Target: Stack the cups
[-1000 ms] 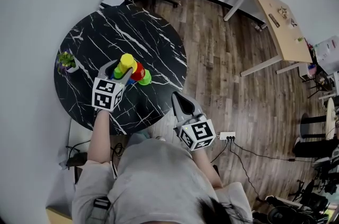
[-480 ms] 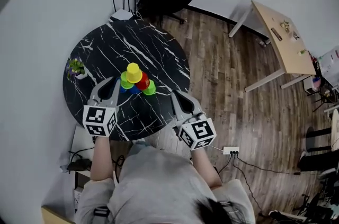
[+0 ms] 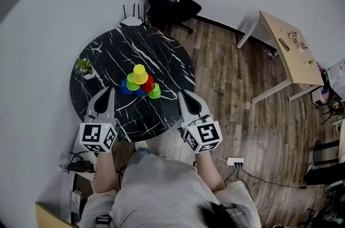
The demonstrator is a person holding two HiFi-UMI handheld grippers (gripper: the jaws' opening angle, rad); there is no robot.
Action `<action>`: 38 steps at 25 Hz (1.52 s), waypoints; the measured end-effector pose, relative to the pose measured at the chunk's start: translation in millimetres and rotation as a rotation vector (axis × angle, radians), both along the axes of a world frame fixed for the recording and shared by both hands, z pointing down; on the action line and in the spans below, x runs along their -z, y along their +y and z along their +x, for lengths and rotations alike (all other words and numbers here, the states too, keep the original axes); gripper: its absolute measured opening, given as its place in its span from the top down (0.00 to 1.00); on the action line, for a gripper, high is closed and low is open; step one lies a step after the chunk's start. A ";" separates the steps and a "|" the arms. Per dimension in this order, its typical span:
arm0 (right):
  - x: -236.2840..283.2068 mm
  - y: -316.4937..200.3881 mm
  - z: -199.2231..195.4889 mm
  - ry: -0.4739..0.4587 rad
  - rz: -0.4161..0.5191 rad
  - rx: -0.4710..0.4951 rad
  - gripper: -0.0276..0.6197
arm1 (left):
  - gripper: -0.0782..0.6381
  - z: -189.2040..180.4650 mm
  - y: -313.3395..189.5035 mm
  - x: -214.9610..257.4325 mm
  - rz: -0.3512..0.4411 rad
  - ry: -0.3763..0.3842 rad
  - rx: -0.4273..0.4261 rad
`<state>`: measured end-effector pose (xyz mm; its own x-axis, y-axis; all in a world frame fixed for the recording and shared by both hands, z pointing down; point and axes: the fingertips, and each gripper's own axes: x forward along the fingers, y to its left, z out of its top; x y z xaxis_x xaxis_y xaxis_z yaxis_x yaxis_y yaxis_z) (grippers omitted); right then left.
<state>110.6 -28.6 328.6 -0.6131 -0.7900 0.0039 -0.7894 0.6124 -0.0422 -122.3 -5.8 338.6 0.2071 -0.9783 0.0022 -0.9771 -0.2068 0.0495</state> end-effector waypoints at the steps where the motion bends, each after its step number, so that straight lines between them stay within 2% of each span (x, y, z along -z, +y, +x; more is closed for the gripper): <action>1: 3.5 2.8 1.1 0.000 0.010 0.002 0.95 | 0.81 0.4 5.0 3.5 0.013 0.003 0.007; 7: 17.8 18.7 8.1 -0.017 0.048 0.006 0.95 | 0.81 3.5 31.6 22.2 0.089 0.010 0.035; 14: 26.7 40.7 14.5 -0.011 0.079 0.016 0.95 | 0.81 11.7 56.5 27.8 0.127 0.031 0.051; 24: 29.0 61.2 31.5 -0.009 0.101 -0.006 0.95 | 0.81 16.1 73.7 27.7 0.135 0.064 0.071; 38: 30.6 73.2 40.7 -0.019 0.109 -0.016 0.95 | 0.81 29.1 82.4 27.0 0.141 0.067 0.042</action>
<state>151.3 44.6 297.9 -0.5992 -0.7951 -0.0939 -0.7990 0.6012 0.0085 -93.2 76.6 311.6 0.1613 -0.9757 -0.1485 -0.9806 -0.1755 0.0876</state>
